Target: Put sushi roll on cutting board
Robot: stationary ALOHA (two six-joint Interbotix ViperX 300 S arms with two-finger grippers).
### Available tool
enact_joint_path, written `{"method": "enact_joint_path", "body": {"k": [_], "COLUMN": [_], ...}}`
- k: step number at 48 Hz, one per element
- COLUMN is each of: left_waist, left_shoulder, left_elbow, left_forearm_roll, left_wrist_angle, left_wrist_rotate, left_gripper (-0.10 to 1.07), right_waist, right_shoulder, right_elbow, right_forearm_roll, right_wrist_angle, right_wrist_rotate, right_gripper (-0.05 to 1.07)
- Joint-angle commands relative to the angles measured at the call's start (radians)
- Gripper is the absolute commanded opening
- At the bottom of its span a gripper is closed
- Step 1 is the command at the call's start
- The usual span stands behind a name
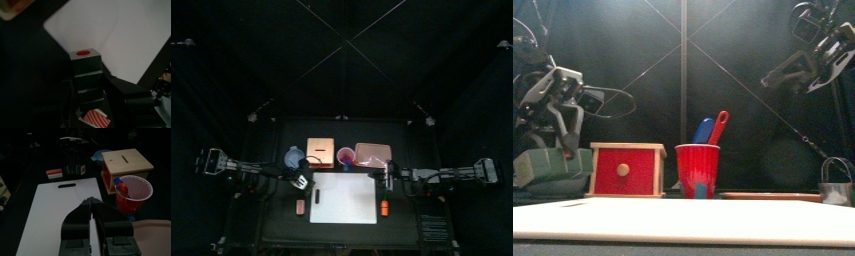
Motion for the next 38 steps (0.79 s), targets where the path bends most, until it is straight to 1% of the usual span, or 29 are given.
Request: {"method": "enact_joint_path", "body": {"k": [1,6,11,14,25,30,38], "left_waist": [-0.011,-0.015,-0.034,-0.054,-0.114,-0.133,-0.140], "left_shoulder": [0.006,0.031,0.077,0.120,0.273,0.336,0.425], "left_elbow": [-0.052,-0.078,-0.106,-0.126,-0.218,-0.264,-0.341], "left_forearm_roll": [-0.002,-0.023,-0.063,-0.098,-0.218,-0.253,-0.336], "left_wrist_angle": [-0.012,-0.046,-0.117,-0.181,-0.356,-0.408,-0.469], "left_wrist_rotate": [0.000,-0.008,-0.012,-0.012,-0.012,-0.012,-0.011], "left_gripper": [0.69,0.69,0.69,0.69,0.69,0.69,0.69], "right_waist": [0.006,0.014,0.021,0.028,0.037,0.037,0.038], "right_shoulder": [-0.003,-0.003,-0.003,-0.003,-0.003,-0.003,-0.005], "right_elbow": [-0.009,-0.006,-0.002,-0.002,0.000,0.003,0.005], "right_forearm_roll": [0.002,0.002,0.002,0.002,-0.008,-0.012,-0.012], "right_wrist_angle": [-0.009,-0.008,-0.009,-0.006,0.000,0.003,0.014], "right_wrist_rotate": [0.000,0.000,0.000,0.000,-0.002,-0.002,-0.002], "right_gripper": [0.02,0.02,0.02,0.02,0.02,0.02,0.02]}}
